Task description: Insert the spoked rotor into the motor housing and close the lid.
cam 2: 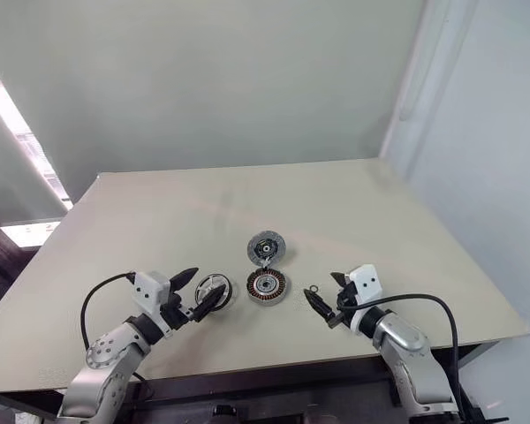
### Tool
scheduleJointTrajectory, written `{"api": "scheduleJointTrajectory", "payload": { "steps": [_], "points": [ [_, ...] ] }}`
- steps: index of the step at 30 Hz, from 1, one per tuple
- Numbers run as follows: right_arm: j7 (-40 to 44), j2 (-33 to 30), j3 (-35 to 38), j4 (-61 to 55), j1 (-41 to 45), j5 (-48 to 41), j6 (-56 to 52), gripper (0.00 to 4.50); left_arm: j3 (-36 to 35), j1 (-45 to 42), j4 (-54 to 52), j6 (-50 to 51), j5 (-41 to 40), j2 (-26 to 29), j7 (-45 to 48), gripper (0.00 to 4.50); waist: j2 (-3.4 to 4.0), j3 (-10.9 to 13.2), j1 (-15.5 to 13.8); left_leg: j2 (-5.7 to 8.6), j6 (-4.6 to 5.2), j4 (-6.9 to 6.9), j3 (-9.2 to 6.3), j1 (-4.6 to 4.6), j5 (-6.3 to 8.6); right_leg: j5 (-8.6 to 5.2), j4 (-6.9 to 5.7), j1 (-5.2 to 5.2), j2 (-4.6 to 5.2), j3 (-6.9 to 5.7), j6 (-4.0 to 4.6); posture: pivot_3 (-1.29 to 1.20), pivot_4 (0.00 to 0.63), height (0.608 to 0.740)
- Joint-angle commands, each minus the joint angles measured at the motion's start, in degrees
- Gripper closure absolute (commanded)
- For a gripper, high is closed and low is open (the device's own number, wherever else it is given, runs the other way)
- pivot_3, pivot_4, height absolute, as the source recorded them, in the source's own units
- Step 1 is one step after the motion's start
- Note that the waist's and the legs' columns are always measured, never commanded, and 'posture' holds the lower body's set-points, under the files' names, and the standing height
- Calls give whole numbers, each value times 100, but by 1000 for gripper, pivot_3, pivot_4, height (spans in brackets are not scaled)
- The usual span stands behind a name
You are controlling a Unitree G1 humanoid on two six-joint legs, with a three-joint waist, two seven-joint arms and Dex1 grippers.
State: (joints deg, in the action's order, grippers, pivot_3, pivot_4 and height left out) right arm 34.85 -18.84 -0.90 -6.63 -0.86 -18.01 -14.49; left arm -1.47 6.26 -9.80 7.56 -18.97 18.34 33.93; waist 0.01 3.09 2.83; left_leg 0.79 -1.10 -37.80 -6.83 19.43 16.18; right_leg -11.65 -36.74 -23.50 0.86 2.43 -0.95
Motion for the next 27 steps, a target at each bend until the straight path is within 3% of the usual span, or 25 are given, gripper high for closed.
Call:
{"api": "scheduleJointTrajectory", "payload": {
  "steps": [1,11,20,27],
  "points": [
    [11,-39,34,-345,36,-81,-54,0,-54,-46,-309,11,-63,74,26,41,2,2,0,0,0,1,0,0,0,0,0,-1,0,0,0,0,0,740],
    [-76,-192,107,-555,70,-172,-702,0,36,-82,-405,157,-39,115,85,41,6,8,1,0,0,1,0,2,0,0,0,-3,0,0,0,0,0,740],
    [-689,-230,62,-531,438,-76,-1947,0,322,2,-911,1225,-158,516,288,41,16,31,5,-1,0,1,2,5,0,0,1,-8,0,0,0,0,0,740],
    [-895,84,-321,171,869,329,-1597,0,535,-150,-851,1307,-15,533,367,41,14,40,5,-2,0,6,2,6,0,0,2,-11,-1,-2,0,0,0,740]
  ]
}}
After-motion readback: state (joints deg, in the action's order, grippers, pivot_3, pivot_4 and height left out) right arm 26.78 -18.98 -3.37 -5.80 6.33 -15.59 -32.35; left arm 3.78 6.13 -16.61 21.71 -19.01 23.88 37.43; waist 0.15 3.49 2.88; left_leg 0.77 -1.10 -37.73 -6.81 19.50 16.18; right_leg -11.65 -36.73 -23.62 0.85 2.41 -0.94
